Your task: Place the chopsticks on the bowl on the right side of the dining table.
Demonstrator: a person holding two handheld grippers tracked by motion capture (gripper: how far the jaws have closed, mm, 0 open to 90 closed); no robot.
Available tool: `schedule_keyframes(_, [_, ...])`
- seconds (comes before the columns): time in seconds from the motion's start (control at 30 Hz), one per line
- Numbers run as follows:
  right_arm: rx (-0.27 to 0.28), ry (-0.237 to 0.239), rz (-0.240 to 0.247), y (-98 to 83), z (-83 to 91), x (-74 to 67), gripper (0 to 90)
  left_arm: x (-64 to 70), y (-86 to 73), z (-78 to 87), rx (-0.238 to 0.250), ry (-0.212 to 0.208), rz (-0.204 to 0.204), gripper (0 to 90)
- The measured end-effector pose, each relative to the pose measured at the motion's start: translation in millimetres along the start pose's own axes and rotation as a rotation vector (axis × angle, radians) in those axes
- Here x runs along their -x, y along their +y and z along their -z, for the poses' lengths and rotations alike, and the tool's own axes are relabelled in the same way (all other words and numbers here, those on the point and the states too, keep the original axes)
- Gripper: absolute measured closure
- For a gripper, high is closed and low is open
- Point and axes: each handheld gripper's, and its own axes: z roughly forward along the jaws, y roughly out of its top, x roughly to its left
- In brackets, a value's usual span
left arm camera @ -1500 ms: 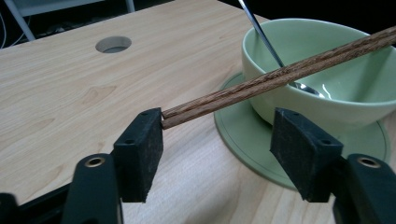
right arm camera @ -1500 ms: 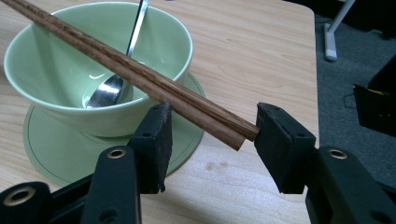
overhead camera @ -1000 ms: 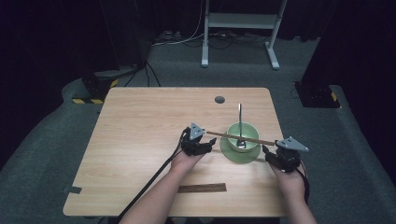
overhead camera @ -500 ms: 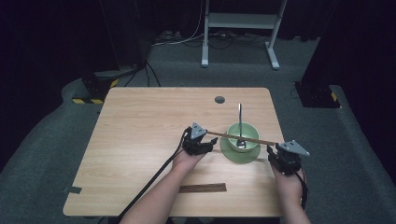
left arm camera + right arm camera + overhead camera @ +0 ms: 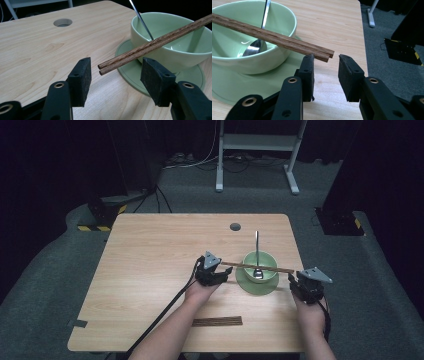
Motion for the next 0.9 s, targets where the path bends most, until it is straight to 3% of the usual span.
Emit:
schedule_keyframes(0.37, [-0.010,0.000,-0.003,3.6,-4.3,3.0,68.5,1.1,1.2,-1.0,0.011,0.011,0.003,42.4])
schedule_keyframes(0.6, [-0.014,-0.001,0.002,7.2,-8.9,2.7,69.9,8.1,1.9,1.5,0.016,0.007,-0.019,50.4])
schedule_keyframes(0.9, [-0.021,-0.008,0.006,9.7,-15.8,3.9,70.9,13.9,-3.2,8.2,0.023,-0.011,-0.010,52.5])
